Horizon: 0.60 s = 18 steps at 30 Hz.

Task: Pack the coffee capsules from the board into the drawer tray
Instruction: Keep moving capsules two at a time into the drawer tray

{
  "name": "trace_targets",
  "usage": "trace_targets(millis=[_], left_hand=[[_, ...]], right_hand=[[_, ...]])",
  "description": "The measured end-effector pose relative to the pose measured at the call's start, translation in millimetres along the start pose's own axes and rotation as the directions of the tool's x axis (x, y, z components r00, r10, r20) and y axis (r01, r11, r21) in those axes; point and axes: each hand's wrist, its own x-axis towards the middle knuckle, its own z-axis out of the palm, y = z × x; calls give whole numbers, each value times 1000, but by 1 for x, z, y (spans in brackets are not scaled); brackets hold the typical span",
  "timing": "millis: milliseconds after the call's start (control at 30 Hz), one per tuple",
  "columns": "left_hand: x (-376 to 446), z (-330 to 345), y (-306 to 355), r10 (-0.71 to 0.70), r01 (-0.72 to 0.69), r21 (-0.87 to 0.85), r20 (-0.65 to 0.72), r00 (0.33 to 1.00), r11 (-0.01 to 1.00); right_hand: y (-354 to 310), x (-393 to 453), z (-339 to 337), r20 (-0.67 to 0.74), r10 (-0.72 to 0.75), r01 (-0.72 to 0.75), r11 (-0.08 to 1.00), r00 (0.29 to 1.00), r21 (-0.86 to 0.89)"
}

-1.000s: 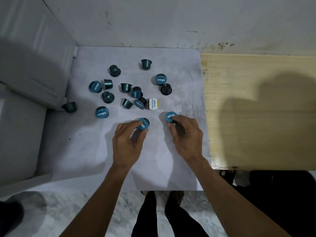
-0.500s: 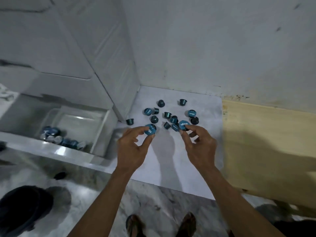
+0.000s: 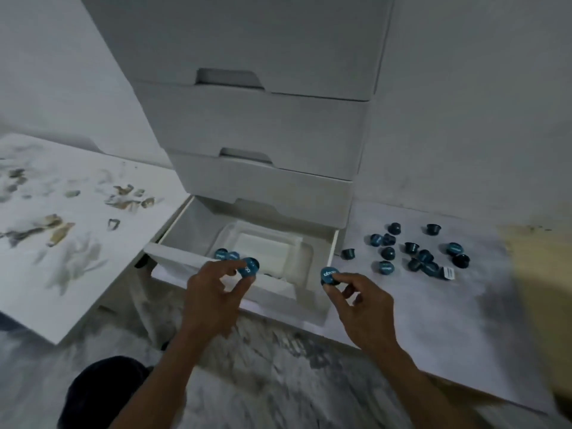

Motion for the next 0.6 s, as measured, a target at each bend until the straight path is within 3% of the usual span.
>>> trace_targets(millis=[200, 400, 600], left_hand=[[65, -56, -50, -2, -6, 89, 84, 996, 996], [124, -32, -84, 34, -82, 168, 268, 963, 982], [167, -3, -106, 41, -165, 215, 485, 874, 963]], right_hand=[[-49, 19, 58, 26, 31, -31, 999, 999, 10], [-41, 62, 104, 127, 15, -4, 997, 992, -82], [-2, 94, 156, 259, 129, -81, 979, 957, -185]])
